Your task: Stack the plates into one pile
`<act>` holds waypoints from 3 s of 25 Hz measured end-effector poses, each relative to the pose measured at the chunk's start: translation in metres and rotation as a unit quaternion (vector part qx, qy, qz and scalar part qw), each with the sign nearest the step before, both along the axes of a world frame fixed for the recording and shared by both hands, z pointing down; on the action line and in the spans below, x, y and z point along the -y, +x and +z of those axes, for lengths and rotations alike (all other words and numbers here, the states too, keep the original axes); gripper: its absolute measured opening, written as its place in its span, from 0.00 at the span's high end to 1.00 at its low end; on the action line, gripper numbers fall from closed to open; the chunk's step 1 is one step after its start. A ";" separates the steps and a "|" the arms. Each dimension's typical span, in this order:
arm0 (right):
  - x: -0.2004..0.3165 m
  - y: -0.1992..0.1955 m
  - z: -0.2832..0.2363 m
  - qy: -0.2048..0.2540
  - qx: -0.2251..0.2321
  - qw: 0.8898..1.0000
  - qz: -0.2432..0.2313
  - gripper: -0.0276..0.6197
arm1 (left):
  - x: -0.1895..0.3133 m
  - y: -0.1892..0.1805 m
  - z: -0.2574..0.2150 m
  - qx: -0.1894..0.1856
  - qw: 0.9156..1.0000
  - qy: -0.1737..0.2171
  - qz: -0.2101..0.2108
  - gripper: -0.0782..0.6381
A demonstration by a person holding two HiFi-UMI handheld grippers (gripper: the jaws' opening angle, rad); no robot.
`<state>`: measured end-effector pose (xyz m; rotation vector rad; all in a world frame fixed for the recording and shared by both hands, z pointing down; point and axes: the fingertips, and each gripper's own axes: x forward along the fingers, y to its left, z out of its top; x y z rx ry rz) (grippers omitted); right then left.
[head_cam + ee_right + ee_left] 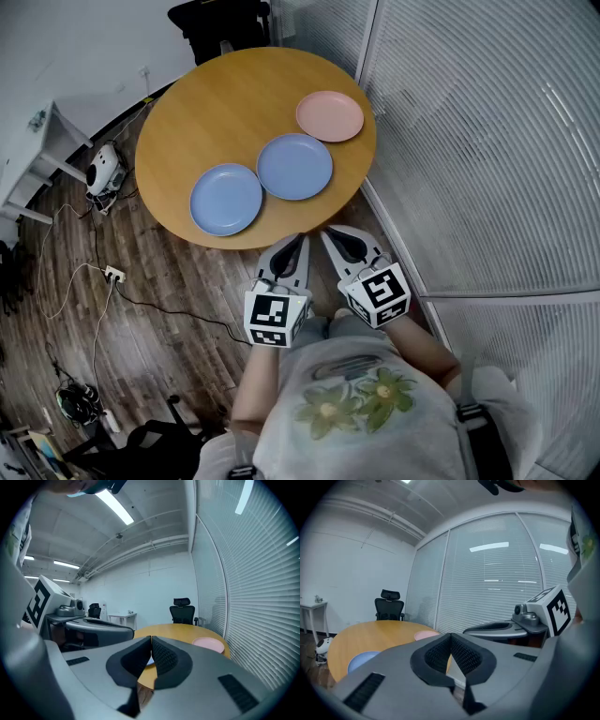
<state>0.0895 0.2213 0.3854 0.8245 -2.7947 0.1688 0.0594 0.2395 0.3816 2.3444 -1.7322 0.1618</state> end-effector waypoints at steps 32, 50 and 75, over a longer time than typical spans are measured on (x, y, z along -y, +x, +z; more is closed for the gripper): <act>0.083 -0.067 0.054 -0.068 -0.029 0.997 -0.016 0.89 | 0.074 -0.106 0.048 -0.001 0.997 -0.073 -0.023 0.87; 0.129 -0.148 0.135 -0.204 -0.074 0.971 -0.100 0.89 | 0.095 -0.208 0.125 -0.015 0.971 -0.183 -0.152 0.87; 0.148 -0.212 0.238 -0.389 -0.080 0.915 -0.073 0.78 | 0.066 -0.317 0.210 -0.100 0.898 -0.265 -0.335 0.82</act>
